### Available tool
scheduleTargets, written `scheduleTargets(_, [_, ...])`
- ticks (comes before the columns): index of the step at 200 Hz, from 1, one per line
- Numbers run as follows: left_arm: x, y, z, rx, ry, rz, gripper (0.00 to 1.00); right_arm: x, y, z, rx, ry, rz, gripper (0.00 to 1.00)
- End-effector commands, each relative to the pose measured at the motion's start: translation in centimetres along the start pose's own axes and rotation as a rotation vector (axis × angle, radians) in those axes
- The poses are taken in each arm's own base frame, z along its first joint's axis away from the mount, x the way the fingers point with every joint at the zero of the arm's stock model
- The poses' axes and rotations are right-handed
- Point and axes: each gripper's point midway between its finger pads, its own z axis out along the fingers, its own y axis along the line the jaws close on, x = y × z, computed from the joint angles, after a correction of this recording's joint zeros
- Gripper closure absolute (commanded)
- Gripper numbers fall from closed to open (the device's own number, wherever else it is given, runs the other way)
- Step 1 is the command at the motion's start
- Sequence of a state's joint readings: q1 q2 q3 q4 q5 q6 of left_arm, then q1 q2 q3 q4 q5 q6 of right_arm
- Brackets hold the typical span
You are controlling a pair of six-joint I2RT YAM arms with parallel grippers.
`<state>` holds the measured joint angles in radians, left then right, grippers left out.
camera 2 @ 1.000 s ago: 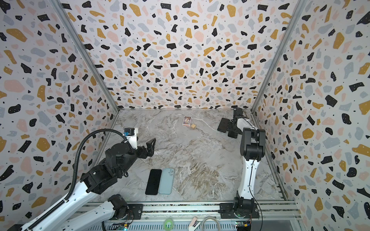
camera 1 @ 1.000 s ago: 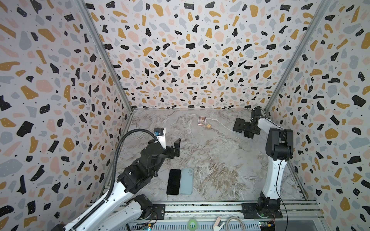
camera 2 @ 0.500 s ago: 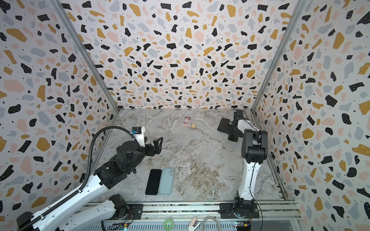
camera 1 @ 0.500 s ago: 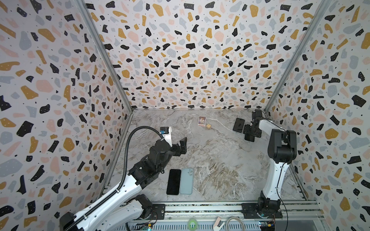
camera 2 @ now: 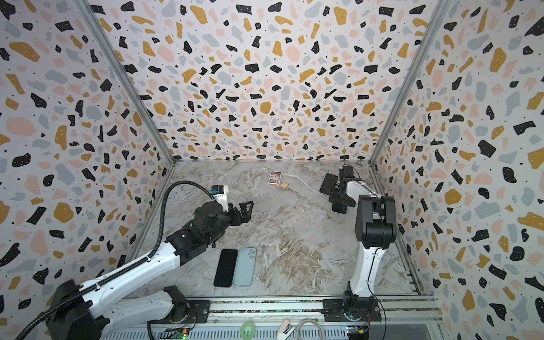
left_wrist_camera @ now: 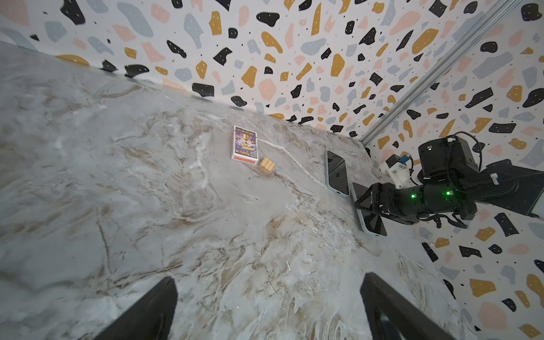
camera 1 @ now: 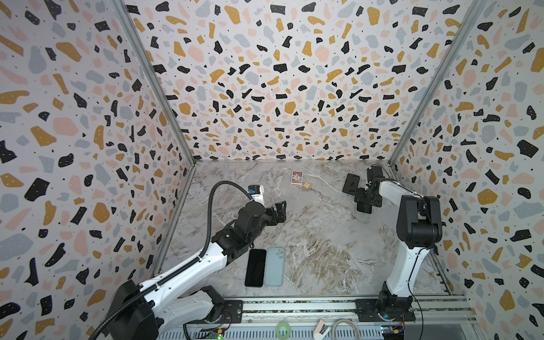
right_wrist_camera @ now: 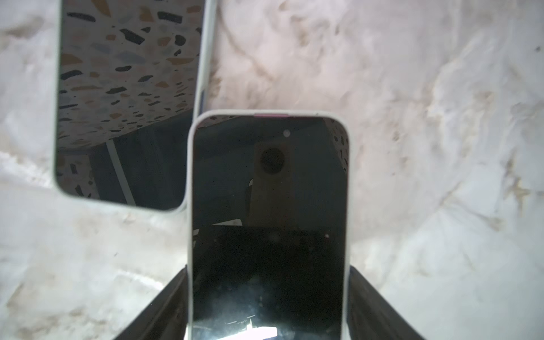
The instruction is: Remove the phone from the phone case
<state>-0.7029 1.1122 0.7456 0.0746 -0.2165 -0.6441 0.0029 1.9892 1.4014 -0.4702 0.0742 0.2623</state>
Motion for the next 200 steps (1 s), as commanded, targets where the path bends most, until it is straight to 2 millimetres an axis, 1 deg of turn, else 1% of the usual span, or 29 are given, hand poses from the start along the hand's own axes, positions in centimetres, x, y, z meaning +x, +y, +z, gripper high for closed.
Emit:
scheduleTargets(1, [-0.8,-1.5,1.4,0.096,-0.013,-0.115,0.0,-1.7,1.4,-3.4,-0.033,-0.103,-0.01,0.68])
scheduleTargets(17, [0.4,-1.3,2.8,0.122,0.038,-0.18,0.0,-1.0,2.8,-3.9,-0.072,-0.107,-0.032,0.68])
scheduleTargets(19, [-0.1,-1.6,2.9,0.141,0.025,-0.191,0.0,-1.0,2.9,-4.0,-0.073,-0.11,-0.036,0.68])
scheduleTargets(27, [0.2,-1.8,3.5,0.172,0.041,-0.224,0.0,-0.7,3.5,-4.4,-0.078,-0.115,-0.049,0.68])
scheduleTargets(40, [0.9,-2.1,4.6,0.206,0.08,-0.266,0.0,-0.3,4.5,-4.9,-0.09,-0.124,-0.073,0.68])
scheduleTargets(59, [1.8,-2.7,6.1,0.237,0.13,-0.267,0.0,0.3,5.9,-5.8,-0.109,-0.128,-0.106,0.69])
scheduleTargets(80, [2.7,-3.2,7.2,0.271,0.167,-0.325,0.0,1.1,7.2,-6.7,-0.127,-0.14,-0.139,0.69])
scheduleTargets(110, [3.3,-3.8,8.3,0.312,0.192,-0.371,0.0,2.0,8.8,-8.2,-0.157,-0.157,-0.177,0.69])
scheduleTargets(119, [3.4,-4.0,8.5,0.326,0.196,-0.387,0.0,2.3,9.5,-8.7,-0.176,-0.163,-0.197,0.7])
scheduleTargets(148, [3.5,-5.3,8.9,0.41,0.21,-0.433,0.0,3.3,11.4,-10.2,-0.241,-0.174,-0.251,0.7])
scheduleTargets(200, [3.8,-5.8,9.7,0.446,0.229,-0.482,0.0,5.4,14.6,-12.1,-0.322,-0.182,-0.356,0.71])
